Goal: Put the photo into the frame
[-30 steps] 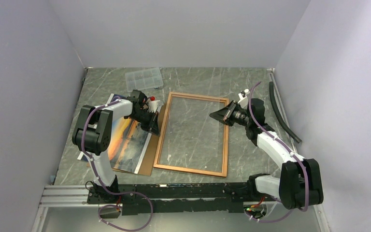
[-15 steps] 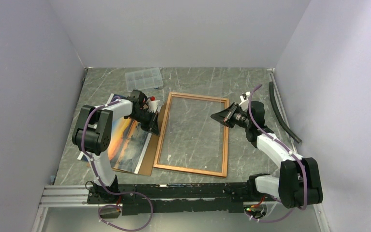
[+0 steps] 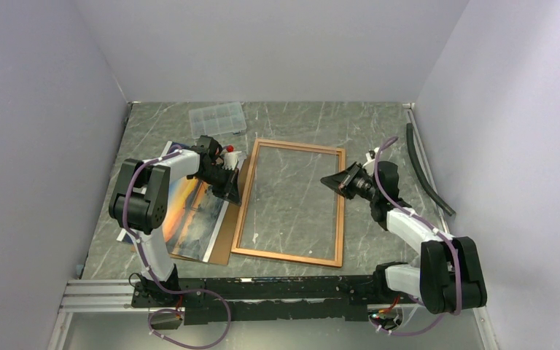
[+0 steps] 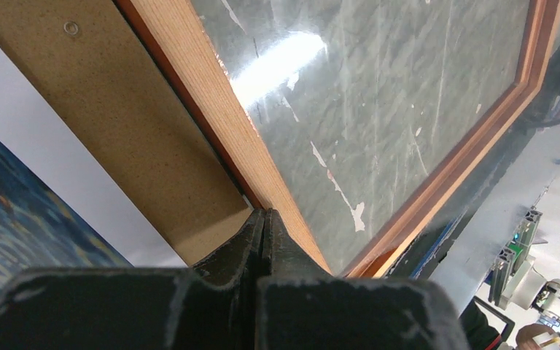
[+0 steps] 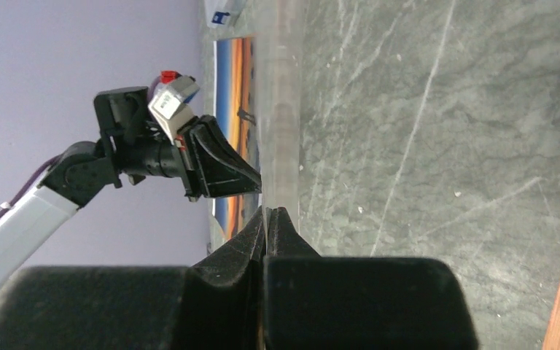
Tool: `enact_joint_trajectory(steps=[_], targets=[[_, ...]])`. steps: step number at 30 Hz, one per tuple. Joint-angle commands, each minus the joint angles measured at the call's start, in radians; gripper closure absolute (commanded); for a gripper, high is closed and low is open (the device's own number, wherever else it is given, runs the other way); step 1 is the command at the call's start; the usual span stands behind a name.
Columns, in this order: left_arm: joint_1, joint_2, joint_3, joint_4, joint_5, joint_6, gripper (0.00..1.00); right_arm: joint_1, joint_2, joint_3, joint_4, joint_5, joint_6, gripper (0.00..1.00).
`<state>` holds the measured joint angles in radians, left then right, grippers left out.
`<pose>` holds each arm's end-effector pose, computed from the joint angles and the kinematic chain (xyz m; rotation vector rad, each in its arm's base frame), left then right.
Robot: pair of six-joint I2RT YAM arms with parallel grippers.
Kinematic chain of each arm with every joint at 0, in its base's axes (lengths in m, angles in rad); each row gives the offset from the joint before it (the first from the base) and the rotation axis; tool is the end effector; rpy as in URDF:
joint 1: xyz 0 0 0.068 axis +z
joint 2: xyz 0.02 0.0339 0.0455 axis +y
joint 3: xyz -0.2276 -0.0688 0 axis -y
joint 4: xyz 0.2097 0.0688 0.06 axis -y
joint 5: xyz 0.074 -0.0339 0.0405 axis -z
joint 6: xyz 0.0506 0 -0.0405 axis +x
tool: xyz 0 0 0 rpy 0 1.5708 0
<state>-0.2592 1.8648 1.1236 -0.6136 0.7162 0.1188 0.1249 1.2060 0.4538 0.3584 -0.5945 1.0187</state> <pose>0.2865 -0.1103 0.1244 0.6356 2.7202 -1.0632 0.2346 0.0580 0.1822 0.5194 2.0753 1.2969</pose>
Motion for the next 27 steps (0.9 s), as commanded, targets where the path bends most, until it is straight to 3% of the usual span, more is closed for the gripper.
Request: enact_joint_trajectory(steps=[1, 12, 27], targets=[[-0.009, 0.022, 0.002, -0.007, -0.041, 0.033, 0.97, 0.022, -0.003, -0.045, 0.041, -0.03, 0.019, 1.0], [-0.009, 0.028, 0.014, -0.021, -0.046, 0.038, 0.97, 0.021, 0.029, -0.105, 0.114, -0.004, 0.045, 1.0], [-0.011, 0.039, 0.029, -0.028, -0.042, 0.042, 0.97, 0.021, 0.036, -0.156, 0.085, 0.062, 0.036, 1.0]])
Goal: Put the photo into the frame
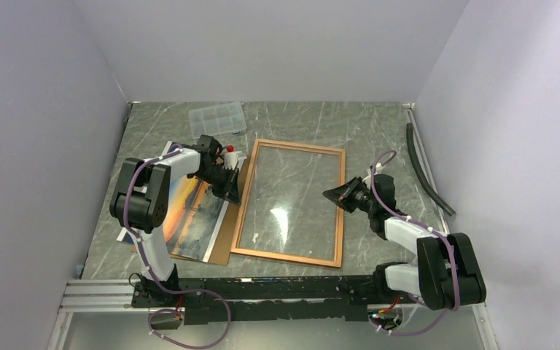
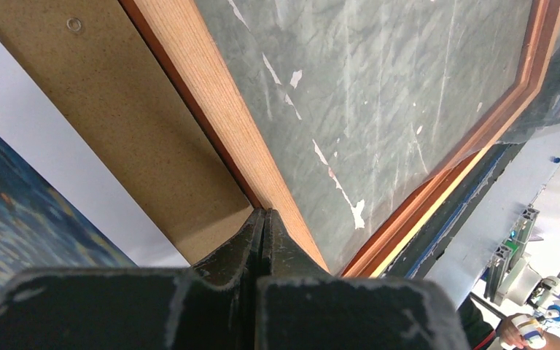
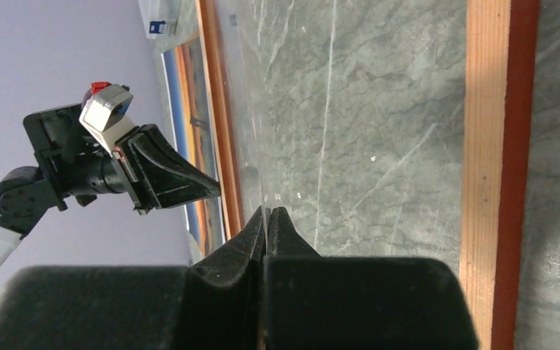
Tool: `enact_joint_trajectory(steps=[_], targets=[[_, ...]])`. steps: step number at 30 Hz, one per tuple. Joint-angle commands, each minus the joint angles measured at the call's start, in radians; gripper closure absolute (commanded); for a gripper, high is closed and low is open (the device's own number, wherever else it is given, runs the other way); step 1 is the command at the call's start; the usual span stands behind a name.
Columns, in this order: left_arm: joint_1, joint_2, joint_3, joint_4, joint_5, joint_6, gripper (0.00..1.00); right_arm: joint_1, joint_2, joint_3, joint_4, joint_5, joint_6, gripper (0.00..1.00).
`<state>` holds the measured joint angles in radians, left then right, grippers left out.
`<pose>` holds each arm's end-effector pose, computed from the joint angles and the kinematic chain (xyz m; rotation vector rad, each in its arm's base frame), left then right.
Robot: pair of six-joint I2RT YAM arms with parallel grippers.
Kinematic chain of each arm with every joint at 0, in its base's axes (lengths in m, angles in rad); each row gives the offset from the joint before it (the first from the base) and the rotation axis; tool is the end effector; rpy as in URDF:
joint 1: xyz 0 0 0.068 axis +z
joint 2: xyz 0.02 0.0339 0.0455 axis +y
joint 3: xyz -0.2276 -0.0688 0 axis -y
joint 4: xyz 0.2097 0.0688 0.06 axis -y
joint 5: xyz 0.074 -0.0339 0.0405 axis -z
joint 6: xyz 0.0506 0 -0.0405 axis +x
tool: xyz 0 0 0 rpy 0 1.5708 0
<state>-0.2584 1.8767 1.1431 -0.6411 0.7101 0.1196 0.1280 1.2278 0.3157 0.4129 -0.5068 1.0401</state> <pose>0.2878 -0.1102 0.1245 0.6290 2.7424 -1.0591 0.2181 0.0528 0.1421 0.6703 2.1404 1.2047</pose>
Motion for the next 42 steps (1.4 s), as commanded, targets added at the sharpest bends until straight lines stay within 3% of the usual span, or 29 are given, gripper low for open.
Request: enact_joint_trajectory(steps=[1, 30, 35, 38, 42], targets=[[-0.012, 0.027, 0.008, -0.001, -0.035, 0.041, 0.97, 0.018, 0.02, -0.017, 0.032, -0.027, 0.016, 1.0], [-0.013, 0.03, 0.013, 0.001, -0.03, 0.043, 0.97, 0.062, 0.024, 0.159, -0.34, 0.132, -0.11, 1.0], [-0.013, 0.022, 0.011, 0.0, -0.039, 0.047, 0.97, 0.086, 0.022, 0.229, -0.464, 0.194, -0.171, 0.91], [-0.013, 0.016, 0.004, 0.005, -0.042, 0.046, 0.97, 0.09, -0.002, 0.228, -0.476, 0.188, -0.171, 1.0], [-0.013, 0.022, 0.0, 0.011, -0.043, 0.046, 0.97, 0.09, -0.022, 0.237, -0.493, 0.16, -0.157, 1.0]])
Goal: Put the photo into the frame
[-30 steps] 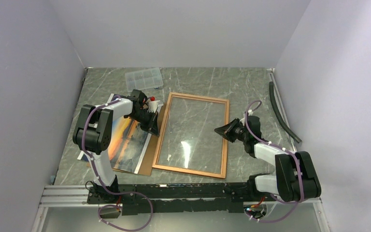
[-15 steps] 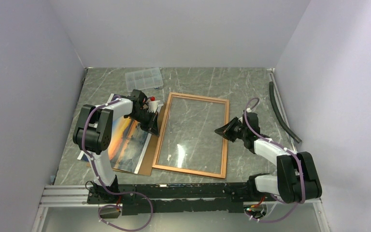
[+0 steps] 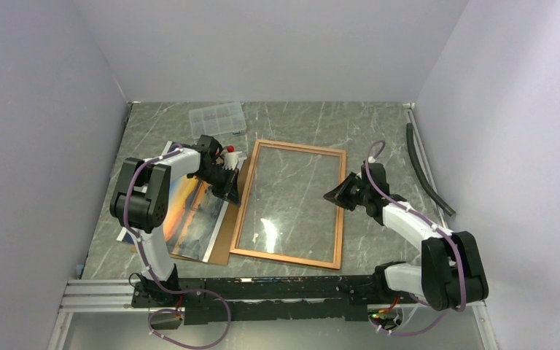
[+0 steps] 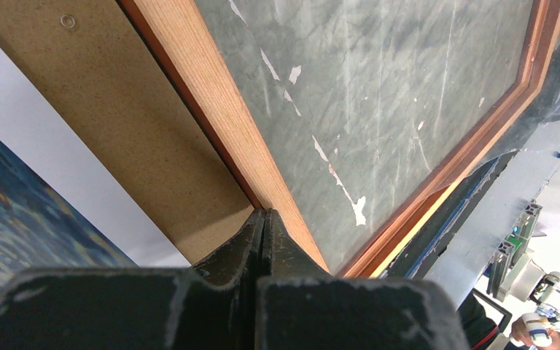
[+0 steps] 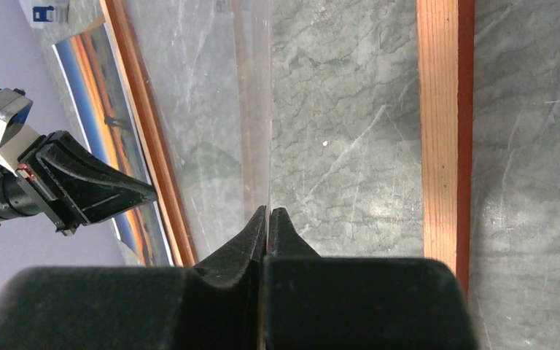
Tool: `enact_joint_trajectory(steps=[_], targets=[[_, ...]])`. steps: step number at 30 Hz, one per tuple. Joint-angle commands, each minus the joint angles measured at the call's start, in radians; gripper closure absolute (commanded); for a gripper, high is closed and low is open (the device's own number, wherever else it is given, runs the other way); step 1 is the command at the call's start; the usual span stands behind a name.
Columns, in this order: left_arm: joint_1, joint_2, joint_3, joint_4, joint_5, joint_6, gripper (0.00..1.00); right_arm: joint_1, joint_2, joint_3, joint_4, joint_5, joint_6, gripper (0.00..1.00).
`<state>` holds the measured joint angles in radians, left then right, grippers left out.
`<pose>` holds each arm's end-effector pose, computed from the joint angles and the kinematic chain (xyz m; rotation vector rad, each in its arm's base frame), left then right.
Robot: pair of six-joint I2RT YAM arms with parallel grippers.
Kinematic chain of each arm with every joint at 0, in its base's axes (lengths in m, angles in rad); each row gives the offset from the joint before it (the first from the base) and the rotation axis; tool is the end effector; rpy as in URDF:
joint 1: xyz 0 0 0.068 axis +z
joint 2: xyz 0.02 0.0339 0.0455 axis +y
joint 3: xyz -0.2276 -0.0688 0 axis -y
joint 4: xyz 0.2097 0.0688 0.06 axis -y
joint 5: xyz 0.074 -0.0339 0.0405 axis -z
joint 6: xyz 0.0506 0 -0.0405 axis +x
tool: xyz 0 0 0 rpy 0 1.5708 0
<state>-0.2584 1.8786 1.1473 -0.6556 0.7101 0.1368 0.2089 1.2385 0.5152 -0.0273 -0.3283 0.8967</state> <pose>0.2871 -0.1100 0.1245 0.6477 2.7441 -1.0586 0.2234 0.0640 0.1517 0.6615 2.3715 0.9067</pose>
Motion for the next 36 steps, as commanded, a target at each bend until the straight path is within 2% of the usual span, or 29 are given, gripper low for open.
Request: enact_joint_trajectory(steps=[1, 12, 21, 36], targets=[[-0.013, 0.021, -0.005, 0.025, -0.044, 0.028, 0.97, 0.009, -0.033, 0.04, -0.058, -0.027, -0.012, 1.0], [-0.013, 0.025, -0.012, 0.034, -0.042, 0.032, 0.97, 0.025, -0.046, 0.06, -0.073, -0.091, 0.025, 1.0], [-0.013, 0.028, -0.006, 0.034, -0.04, 0.034, 0.97, 0.055, 0.033, 0.111, -0.061, -0.116, 0.017, 1.0], [-0.013, 0.023, -0.015, 0.036, -0.042, 0.04, 0.97, 0.066, 0.016, 0.129, -0.194, -0.031, -0.003, 1.0]])
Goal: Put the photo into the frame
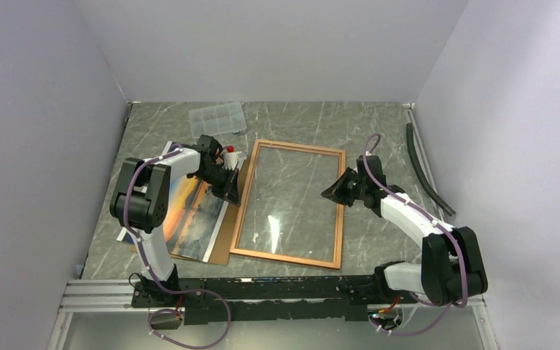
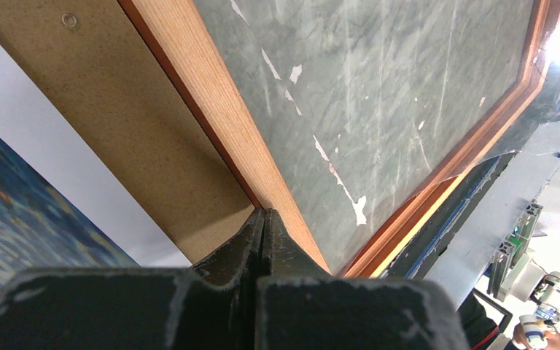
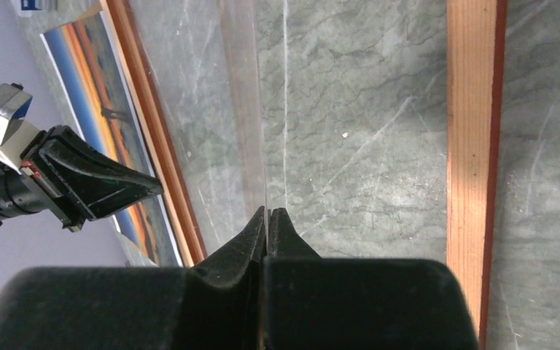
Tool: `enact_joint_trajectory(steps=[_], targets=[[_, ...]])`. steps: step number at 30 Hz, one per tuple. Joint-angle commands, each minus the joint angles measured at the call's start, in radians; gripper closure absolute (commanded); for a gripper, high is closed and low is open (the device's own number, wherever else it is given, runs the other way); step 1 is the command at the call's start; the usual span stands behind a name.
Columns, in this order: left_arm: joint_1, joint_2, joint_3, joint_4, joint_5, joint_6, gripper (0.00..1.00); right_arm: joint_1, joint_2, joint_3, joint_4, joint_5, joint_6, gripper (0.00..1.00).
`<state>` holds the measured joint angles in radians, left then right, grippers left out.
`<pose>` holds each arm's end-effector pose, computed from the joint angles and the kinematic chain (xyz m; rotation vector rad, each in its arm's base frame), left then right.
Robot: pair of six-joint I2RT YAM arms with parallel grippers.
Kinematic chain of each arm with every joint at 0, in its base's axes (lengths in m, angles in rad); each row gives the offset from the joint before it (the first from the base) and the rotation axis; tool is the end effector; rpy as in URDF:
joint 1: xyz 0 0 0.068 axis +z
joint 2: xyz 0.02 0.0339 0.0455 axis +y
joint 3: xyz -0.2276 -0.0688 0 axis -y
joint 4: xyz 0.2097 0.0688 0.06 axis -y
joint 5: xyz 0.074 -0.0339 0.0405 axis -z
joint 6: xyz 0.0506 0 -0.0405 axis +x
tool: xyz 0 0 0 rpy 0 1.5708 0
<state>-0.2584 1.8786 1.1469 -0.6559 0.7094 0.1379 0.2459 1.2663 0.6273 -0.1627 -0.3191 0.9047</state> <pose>0.2870 -0.1099 0.1244 0.6489 2.7445 -1.0576 0.2296 0.0740 0.1660 0.6591 2.4348 0.8941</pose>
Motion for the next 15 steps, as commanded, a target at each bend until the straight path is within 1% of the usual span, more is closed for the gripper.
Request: enact_joint_trajectory(steps=[1, 9, 15], targets=[[-0.013, 0.023, -0.014, 0.037, -0.039, 0.038, 0.97, 0.029, -0.005, 0.014, -0.056, -0.039, -0.018, 1.0], [-0.013, 0.021, -0.01, 0.036, -0.037, 0.035, 0.97, 0.036, 0.066, 0.033, -0.048, -0.004, -0.07, 1.0], [-0.013, 0.016, -0.009, 0.031, -0.035, 0.037, 0.97, 0.039, 0.079, 0.059, -0.093, 0.042, -0.114, 1.0]])
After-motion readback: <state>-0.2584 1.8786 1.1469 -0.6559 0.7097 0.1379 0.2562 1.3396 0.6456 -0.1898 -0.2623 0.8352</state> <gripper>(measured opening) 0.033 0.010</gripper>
